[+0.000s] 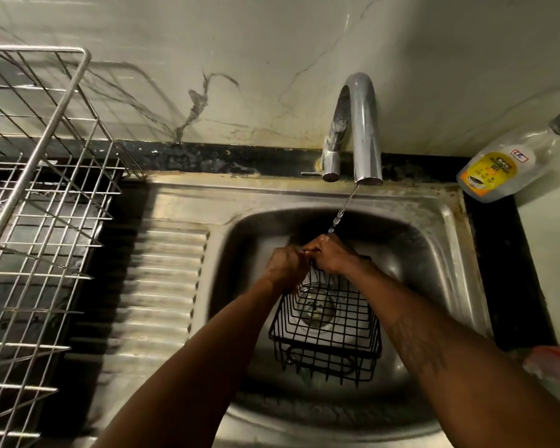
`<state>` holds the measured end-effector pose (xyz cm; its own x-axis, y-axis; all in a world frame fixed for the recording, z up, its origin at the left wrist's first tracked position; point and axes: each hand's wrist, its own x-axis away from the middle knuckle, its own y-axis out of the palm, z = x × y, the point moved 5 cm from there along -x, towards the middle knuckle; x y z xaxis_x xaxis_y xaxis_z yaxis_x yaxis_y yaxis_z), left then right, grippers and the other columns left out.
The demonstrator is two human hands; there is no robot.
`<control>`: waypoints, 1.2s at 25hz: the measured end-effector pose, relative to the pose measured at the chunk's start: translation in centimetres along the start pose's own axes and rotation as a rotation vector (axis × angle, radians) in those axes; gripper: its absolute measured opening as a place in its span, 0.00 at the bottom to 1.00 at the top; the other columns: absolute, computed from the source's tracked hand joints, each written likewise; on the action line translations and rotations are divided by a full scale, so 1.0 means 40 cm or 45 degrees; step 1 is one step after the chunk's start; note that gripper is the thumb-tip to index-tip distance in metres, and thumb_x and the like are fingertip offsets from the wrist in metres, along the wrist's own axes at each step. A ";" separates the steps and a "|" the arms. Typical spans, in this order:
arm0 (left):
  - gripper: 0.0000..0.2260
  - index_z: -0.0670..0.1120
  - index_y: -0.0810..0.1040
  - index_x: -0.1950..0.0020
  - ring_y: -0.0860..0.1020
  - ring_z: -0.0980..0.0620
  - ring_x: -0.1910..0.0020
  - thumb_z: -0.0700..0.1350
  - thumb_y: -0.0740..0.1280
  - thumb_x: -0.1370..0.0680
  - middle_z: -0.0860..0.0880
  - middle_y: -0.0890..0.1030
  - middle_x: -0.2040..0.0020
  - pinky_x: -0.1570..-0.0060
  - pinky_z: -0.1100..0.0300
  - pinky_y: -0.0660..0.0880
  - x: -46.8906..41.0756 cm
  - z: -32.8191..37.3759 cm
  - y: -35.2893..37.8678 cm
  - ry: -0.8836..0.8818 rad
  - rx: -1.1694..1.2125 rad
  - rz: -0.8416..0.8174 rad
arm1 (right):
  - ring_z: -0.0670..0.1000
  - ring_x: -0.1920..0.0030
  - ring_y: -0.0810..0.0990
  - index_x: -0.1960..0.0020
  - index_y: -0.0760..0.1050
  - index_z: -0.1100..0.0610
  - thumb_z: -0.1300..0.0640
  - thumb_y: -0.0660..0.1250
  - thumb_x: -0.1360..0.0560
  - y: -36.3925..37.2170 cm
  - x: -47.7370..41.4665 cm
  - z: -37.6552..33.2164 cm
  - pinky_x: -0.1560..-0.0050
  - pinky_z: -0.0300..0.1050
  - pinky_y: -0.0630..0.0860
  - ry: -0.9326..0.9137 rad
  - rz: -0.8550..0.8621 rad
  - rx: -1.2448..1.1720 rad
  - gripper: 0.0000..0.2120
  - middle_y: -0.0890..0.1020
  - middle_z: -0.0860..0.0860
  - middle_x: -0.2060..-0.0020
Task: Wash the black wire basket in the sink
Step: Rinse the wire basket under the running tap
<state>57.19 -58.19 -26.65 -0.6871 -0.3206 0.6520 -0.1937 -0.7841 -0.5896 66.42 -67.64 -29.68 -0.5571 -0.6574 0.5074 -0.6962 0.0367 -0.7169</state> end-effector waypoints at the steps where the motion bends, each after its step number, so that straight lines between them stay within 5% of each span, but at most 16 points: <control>1: 0.08 0.43 0.78 0.54 0.84 0.41 0.58 0.45 0.62 0.21 0.39 0.83 0.52 0.59 0.50 0.83 -0.002 -0.002 0.005 -0.005 0.014 0.048 | 0.47 0.56 0.82 0.48 0.85 0.44 0.51 0.67 0.20 -0.003 0.006 -0.007 0.54 0.46 0.80 0.001 0.012 -0.032 0.08 0.85 0.43 0.56; 5: 0.11 0.44 0.76 0.62 0.83 0.43 0.65 0.47 0.61 0.23 0.44 0.82 0.61 0.62 0.50 0.83 0.003 0.005 -0.020 -0.055 0.077 0.185 | 0.45 0.49 0.80 0.43 0.84 0.45 0.49 0.66 0.19 -0.028 -0.001 -0.055 0.48 0.43 0.75 -0.082 0.040 -0.159 0.09 0.85 0.43 0.47; 9: 0.11 0.43 0.78 0.58 0.83 0.44 0.59 0.47 0.61 0.22 0.44 0.83 0.56 0.57 0.53 0.82 0.008 -0.012 -0.024 -0.112 0.025 0.243 | 0.49 0.52 0.80 0.49 0.83 0.41 0.42 0.63 0.21 -0.044 -0.030 -0.066 0.47 0.48 0.78 -0.015 0.011 -0.063 0.10 0.84 0.44 0.53; 13: 0.09 0.44 0.76 0.62 0.82 0.46 0.57 0.43 0.61 0.23 0.44 0.83 0.53 0.57 0.59 0.79 0.013 -0.026 0.013 -0.202 -0.016 0.100 | 0.46 0.50 0.80 0.52 0.84 0.44 0.45 0.67 0.21 -0.045 -0.001 0.031 0.42 0.50 0.74 0.031 -0.180 0.063 0.07 0.84 0.43 0.54; 16: 0.08 0.45 0.76 0.59 0.82 0.46 0.54 0.44 0.61 0.22 0.44 0.81 0.54 0.54 0.57 0.80 0.017 -0.009 0.021 -0.157 -0.038 0.133 | 0.48 0.44 0.80 0.46 0.84 0.47 0.51 0.70 0.21 -0.072 0.024 0.147 0.35 0.52 0.74 0.151 -0.231 0.047 0.07 0.83 0.47 0.45; 19: 0.10 0.46 0.73 0.63 0.82 0.46 0.55 0.42 0.62 0.21 0.43 0.82 0.53 0.51 0.53 0.82 0.007 -0.002 0.030 -0.170 -0.061 0.168 | 0.48 0.47 0.78 0.44 0.83 0.50 0.54 0.69 0.20 -0.081 0.029 0.147 0.43 0.46 0.74 0.140 -0.179 0.109 0.08 0.80 0.47 0.49; 25: 0.11 0.44 0.81 0.46 0.81 0.44 0.47 0.46 0.62 0.21 0.44 0.80 0.47 0.49 0.55 0.78 0.006 -0.003 0.019 -0.209 -0.129 0.257 | 0.52 0.49 0.80 0.44 0.83 0.48 0.49 0.68 0.21 0.000 -0.040 -0.036 0.49 0.46 0.77 -0.047 -0.143 0.142 0.09 0.81 0.47 0.49; 30: 0.10 0.43 0.80 0.46 0.80 0.45 0.51 0.45 0.63 0.22 0.44 0.80 0.48 0.50 0.54 0.79 0.001 -0.004 0.008 -0.221 -0.128 0.247 | 0.51 0.40 0.76 0.39 0.82 0.47 0.47 0.68 0.21 -0.061 -0.019 0.096 0.34 0.53 0.72 0.083 -0.227 0.145 0.12 0.79 0.48 0.38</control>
<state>56.98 -58.39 -26.89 -0.5892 -0.5530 0.5891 -0.1446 -0.6452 -0.7502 70.29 -70.11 -30.15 -0.4602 -0.5959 0.6582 -0.7327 -0.1638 -0.6605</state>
